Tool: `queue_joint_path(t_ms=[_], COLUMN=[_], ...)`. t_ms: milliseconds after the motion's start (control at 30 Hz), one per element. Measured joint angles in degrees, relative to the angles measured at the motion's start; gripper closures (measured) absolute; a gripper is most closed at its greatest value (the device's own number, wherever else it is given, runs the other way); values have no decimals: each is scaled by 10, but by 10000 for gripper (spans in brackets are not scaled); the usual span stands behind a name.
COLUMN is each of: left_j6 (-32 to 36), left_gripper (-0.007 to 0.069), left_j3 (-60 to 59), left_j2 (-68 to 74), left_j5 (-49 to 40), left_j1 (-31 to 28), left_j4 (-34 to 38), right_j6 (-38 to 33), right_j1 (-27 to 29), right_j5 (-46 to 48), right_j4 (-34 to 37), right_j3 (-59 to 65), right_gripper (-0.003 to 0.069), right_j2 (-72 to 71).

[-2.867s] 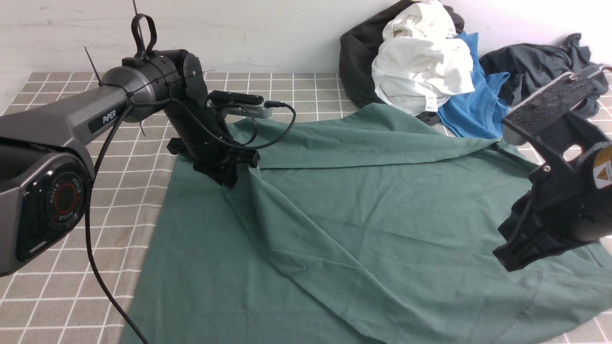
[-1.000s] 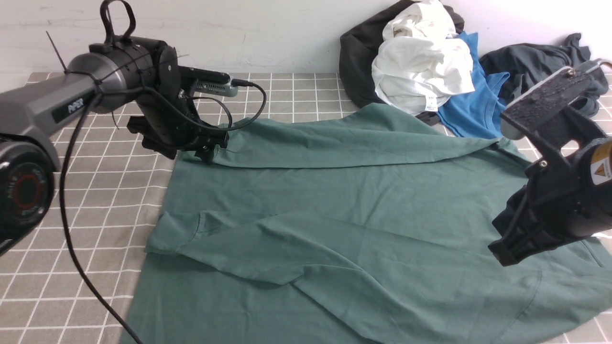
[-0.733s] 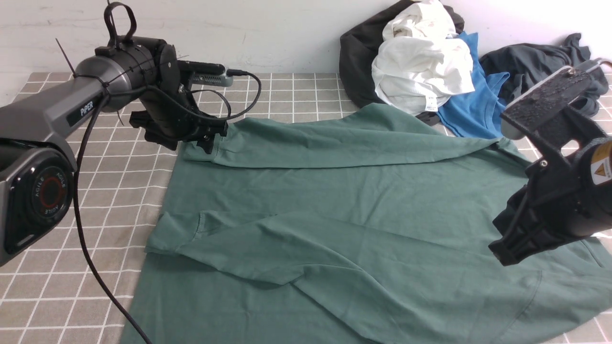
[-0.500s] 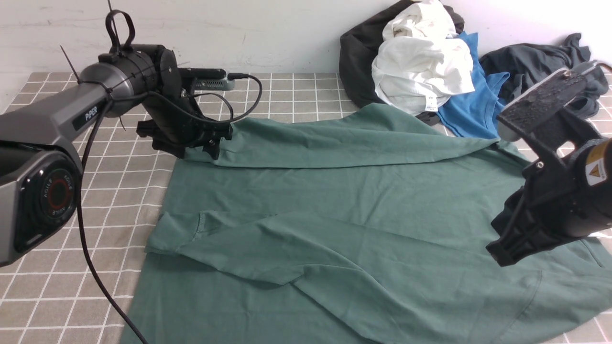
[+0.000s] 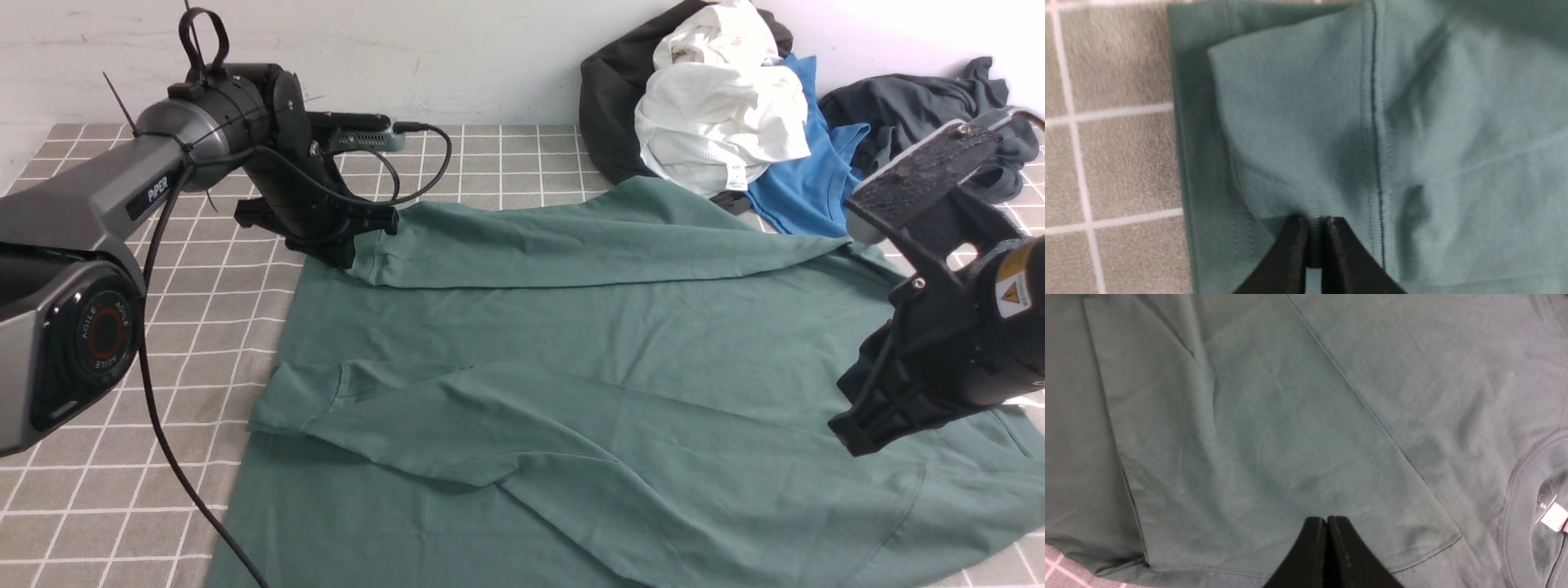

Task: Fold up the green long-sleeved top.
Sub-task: Use the left arm to clamp the cuff farthest from it, then use the left arm to drag and drop the cuff onto the cuff closest to the left arm

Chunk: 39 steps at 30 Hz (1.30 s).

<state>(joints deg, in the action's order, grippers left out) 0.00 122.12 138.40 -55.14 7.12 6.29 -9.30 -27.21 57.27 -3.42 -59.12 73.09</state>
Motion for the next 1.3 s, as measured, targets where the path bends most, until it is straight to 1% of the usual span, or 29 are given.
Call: queue_joint_path(t_ms=[233, 333, 367, 400, 467, 500, 600, 633, 700, 767, 833, 867, 900, 967, 1000, 1067, 1100, 1200, 1267, 1300], left_j6=[16, 16, 15, 9, 0, 0, 0, 0, 0, 0, 0, 0, 0, 0, 0, 0, 0, 5, 27, 27], left_gripper=[612, 612, 612, 612, 612, 612, 612, 612, 612, 612, 612, 612, 612, 612, 609, 590, 584, 496, 408, 398], left_j3=[19, 17, 15, 1, -42, -47, -163, -180, -290, -380, -480, -499, -564, -623, -674, -739, -747, -782, -783, -783], left_j2=[-17, -61, -65, -99, -159, -165, -292, -299, -392, -448, -521, -533, -569, -608, -634, -657, -658, -656, -651, -651], left_j5=[-40, -101, -105, -128, -141, -141, -141, -141, -129, -105, -59, -49, -18, 20, 55, 104, 106, 120, 112, 111], left_j1=[0, 0, 0, 0, 1, 1, 1, 1, 1, 1, 1, 1, 1, 1, 1, 1, 1, 1, 1, 1], left_j4=[13, 13, 13, 15, 18, 18, 19, 19, 20, 20, 25, 26, 28, 32, 36, 36, 36, 35, 34, 34], right_j6=[0, 0, 0, 0, 0, 0, 0, 0, -5, -6, -5, -5, -5, -5, -5, -6, -7, -10, -13, -13], right_j1=[0, 0, 0, 0, 0, 0, 0, 0, -1, 0, 0, 0, 0, 0, 0, -6, -7, -35, -62, -64], right_j5=[0, 0, 0, 0, 0, 0, 1, 2, 7, 10, 14, 17, 22, 27, 34, 51, 53, 84, 117, 120], right_j4=[0, 0, 0, 0, -2, -3, -6, -6, -6, -6, -3, -2, 2, 8, 17, 30, 31, 34, 34, 34], right_j3=[0, 0, 0, 0, 0, 0, 0, 0, 0, 0, 0, 0, 0, 0, 0, 0, 0, 0, 0, 0], right_gripper=[673, 673, 673, 673, 673, 673, 673, 673, 673, 673, 673, 673, 673, 673, 673, 673, 673, 673, 673, 673], right_j2=[0, 0, 0, 0, 0, 0, 0, 0, -2, -10, -25, -31, -42, -55, -66, -81, -82, -88, -88, -88])
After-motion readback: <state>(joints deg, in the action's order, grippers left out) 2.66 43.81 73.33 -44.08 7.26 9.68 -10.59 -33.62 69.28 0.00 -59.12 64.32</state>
